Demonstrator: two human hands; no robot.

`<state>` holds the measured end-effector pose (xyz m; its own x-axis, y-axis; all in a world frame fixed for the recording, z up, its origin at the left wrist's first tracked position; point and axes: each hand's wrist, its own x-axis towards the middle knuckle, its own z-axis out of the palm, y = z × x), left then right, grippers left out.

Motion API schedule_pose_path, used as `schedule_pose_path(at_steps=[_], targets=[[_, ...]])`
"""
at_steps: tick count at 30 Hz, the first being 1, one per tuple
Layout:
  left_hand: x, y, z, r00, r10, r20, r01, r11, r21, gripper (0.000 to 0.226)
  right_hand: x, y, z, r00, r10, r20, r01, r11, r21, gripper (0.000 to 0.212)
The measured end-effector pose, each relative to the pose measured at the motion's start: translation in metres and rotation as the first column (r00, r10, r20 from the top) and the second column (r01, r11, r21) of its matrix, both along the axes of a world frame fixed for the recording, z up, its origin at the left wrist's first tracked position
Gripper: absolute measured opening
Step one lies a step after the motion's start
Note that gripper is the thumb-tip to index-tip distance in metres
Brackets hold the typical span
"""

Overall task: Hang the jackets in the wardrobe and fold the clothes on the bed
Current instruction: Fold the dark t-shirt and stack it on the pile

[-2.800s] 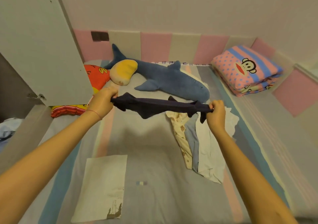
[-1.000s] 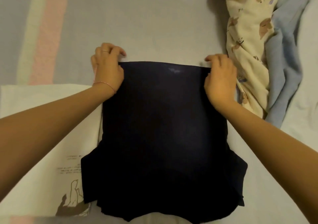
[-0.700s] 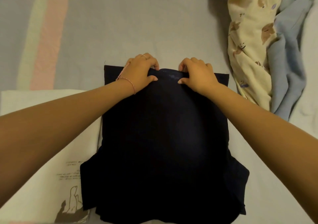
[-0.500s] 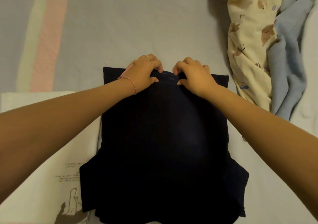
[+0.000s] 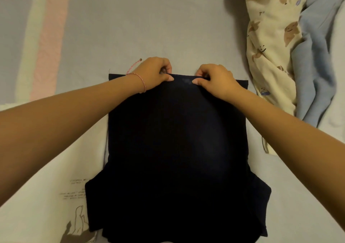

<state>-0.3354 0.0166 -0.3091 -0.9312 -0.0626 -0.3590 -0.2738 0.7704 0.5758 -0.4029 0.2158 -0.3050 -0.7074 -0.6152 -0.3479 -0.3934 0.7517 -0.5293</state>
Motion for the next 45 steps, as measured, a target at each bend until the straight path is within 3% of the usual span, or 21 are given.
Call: schedule_pose_path(at_steps=[4,8,11,16,18,20,22,24,26,29,32,35,37,39,41,42,43,45], targets=[[-0.005,-0.002,-0.003,0.989,0.149,0.006,-0.149,0.985,0.091,0.012,-0.001,0.001,-0.002,0.995,-0.077,0.062,0.080,0.995,-0.055,0.014],[-0.001,0.005,-0.008,0.985,0.172,0.010,-0.172,0.983,0.064,0.012,-0.003,0.016,0.003,0.998,0.023,-0.057,-0.015,0.990,0.141,0.033],[0.004,0.011,-0.012,0.986,0.162,-0.032,-0.162,0.987,0.006,0.008,-0.009,0.040,0.009,0.983,0.070,-0.169,-0.030,0.973,0.229,0.028],[0.007,0.022,-0.017,0.959,0.259,-0.118,-0.264,0.964,-0.034,0.008,-0.015,0.069,0.004,0.910,0.070,-0.409,0.017,0.979,0.205,0.012],[0.011,0.030,-0.014,0.943,0.259,-0.211,-0.282,0.955,-0.090,0.009,-0.003,0.064,-0.008,0.871,0.004,-0.492,0.096,0.979,0.178,0.019],[0.026,0.038,-0.010,0.927,0.154,-0.341,-0.234,0.950,-0.207,0.016,0.022,0.049,-0.013,0.820,-0.080,-0.567,0.132,0.990,0.052,0.031],[0.059,0.042,-0.008,0.924,-0.019,-0.382,-0.114,0.940,-0.323,0.036,0.060,0.035,-0.017,0.846,0.042,-0.532,-0.067,0.997,-0.029,0.041],[0.100,0.039,-0.016,0.930,-0.236,-0.280,0.091,0.889,-0.448,0.054,0.096,0.036,-0.027,0.786,0.398,-0.472,-0.409,0.909,0.086,0.054],[0.131,0.021,-0.031,0.915,-0.385,-0.122,0.259,0.791,-0.554,0.066,0.099,0.052,-0.039,0.688,0.593,-0.417,-0.547,0.803,0.239,0.062],[0.125,-0.023,-0.040,0.935,-0.351,-0.045,0.255,0.757,-0.602,0.068,0.057,0.076,-0.044,0.784,0.418,-0.458,-0.302,0.902,0.307,0.061],[0.093,-0.049,-0.041,0.999,-0.036,0.035,0.049,0.824,-0.564,0.063,0.022,0.096,-0.043,0.921,0.166,-0.352,-0.048,0.946,0.320,0.062],[0.075,-0.044,-0.034,0.977,0.202,0.062,-0.128,0.799,-0.587,0.061,0.036,0.081,-0.038,0.908,0.013,-0.418,0.131,0.940,0.314,0.063],[0.082,-0.017,-0.027,0.980,0.198,0.010,-0.153,0.785,-0.600,0.063,0.068,0.059,-0.030,0.874,0.035,-0.484,0.114,0.954,0.275,0.062],[0.104,0.020,-0.023,0.998,0.018,-0.054,-0.046,0.818,-0.573,0.065,0.108,0.038,-0.023,0.853,0.193,-0.484,-0.114,0.975,0.189,0.063],[0.143,0.048,-0.028,0.974,-0.217,-0.066,0.140,0.804,-0.578,0.067,0.144,0.040,-0.024,0.792,0.413,-0.450,-0.373,0.910,0.180,0.062],[0.161,0.049,-0.032,0.967,-0.249,-0.056,0.170,0.793,-0.585,0.066,0.151,0.053,-0.028,0.781,0.458,-0.426,-0.408,0.889,0.207,0.061],[0.179,0.041,-0.037,0.975,-0.218,-0.040,0.154,0.795,-0.586,0.065,0.156,0.073,-0.035,0.807,0.427,-0.407,-0.362,0.903,0.229,0.061],[0.201,0.021,-0.042,0.994,-0.102,-0.030,0.065,0.807,-0.586,0.064,0.154,0.120,-0.041,0.898,0.204,-0.389,-0.104,0.959,0.264,0.062]])
